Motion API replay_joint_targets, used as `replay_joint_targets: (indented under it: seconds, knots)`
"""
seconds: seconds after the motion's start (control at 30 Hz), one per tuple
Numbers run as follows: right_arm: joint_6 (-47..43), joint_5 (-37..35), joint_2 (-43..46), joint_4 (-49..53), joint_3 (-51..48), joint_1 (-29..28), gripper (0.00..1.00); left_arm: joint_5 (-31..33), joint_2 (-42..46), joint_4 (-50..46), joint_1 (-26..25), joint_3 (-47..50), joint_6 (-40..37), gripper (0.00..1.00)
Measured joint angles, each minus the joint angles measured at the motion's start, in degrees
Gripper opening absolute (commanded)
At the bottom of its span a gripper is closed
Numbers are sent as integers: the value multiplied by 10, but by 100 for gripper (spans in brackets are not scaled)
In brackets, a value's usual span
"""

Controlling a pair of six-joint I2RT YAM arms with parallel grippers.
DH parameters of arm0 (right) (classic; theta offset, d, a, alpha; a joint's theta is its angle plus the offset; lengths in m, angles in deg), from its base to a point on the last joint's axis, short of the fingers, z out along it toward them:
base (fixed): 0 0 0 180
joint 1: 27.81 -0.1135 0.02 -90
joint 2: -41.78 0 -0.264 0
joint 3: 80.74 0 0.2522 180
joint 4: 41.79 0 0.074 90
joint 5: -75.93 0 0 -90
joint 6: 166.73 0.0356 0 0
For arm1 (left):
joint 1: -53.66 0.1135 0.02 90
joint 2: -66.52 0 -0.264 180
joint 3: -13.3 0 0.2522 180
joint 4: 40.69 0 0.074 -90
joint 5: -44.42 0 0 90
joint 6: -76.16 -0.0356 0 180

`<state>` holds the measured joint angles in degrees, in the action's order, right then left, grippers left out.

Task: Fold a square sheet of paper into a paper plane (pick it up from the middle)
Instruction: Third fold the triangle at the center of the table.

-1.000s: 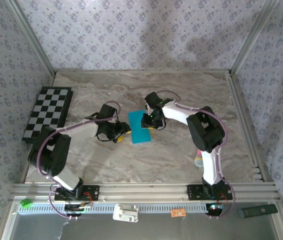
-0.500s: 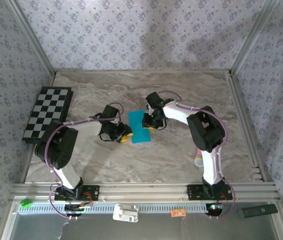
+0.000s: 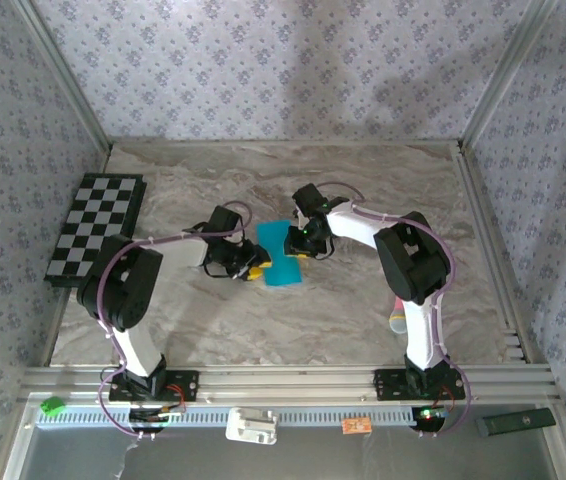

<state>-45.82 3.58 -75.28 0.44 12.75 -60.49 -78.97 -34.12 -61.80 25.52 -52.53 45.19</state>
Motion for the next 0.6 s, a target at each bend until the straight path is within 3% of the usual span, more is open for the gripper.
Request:
replay_joint_targets:
  seconds: [0.33, 0.6]
  knots:
    - [2, 2, 0, -1, -1, 1, 29, -12, -8, -7, 1, -9, -15, 35]
    - [2, 2, 0, -3, -3, 2, 29, 24, -7, -40, 4, -9, -19, 37]
